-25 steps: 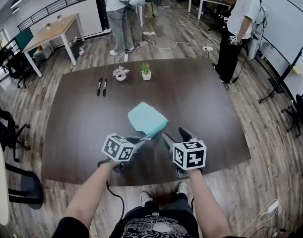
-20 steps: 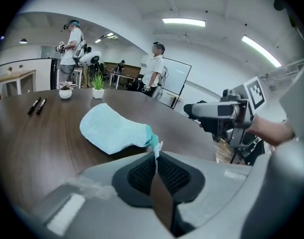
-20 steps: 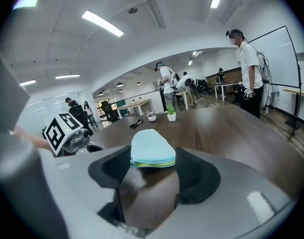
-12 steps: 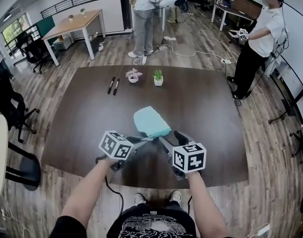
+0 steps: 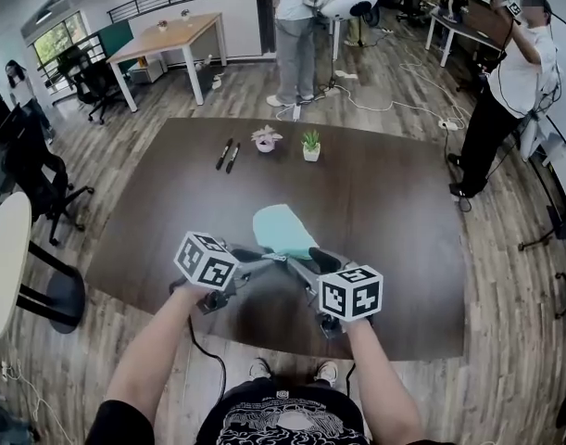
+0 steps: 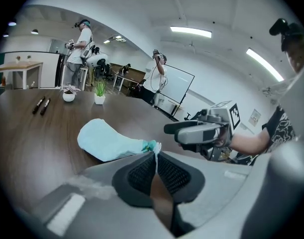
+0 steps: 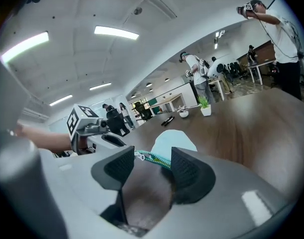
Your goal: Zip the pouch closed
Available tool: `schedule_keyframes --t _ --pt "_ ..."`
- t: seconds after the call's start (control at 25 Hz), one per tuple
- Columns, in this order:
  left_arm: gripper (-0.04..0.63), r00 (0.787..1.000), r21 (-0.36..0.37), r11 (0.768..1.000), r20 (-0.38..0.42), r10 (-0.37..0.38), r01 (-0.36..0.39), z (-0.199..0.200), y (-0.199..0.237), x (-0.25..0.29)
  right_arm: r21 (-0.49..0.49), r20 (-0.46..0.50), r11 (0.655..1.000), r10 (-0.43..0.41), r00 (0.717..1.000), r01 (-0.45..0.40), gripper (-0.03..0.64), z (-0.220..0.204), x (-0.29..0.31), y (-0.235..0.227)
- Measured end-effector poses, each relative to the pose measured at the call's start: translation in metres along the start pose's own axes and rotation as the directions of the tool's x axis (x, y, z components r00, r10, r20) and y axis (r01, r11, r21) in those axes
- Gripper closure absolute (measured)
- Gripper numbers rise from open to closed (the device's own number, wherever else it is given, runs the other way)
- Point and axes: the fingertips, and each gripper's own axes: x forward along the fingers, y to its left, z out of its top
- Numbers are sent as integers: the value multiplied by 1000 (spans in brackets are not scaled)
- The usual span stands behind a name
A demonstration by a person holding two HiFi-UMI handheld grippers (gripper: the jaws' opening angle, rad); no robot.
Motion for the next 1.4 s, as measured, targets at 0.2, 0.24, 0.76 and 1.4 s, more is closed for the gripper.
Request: schedule_keyframes --t 0.2,0.24,0.76,1.4 --pt "574 999 -42 998 19 -46 46 3 -8 -3 24 -3 992 121 993 -121 400 -5 6 16" --pt "574 998 -45 997 22 -54 55 4 -10 -3 23 -4 991 134 991 -134 403 -6 7 18" --pt "574 992 -70 991 51 -111 115 1 -23 -5 75 -30 971 229 973 -226 449 -18 14 30" --pt "574 993 -57 992 31 -113 115 -7 -21 -10 74 -57 960 274 960 -270 526 -24 17 42"
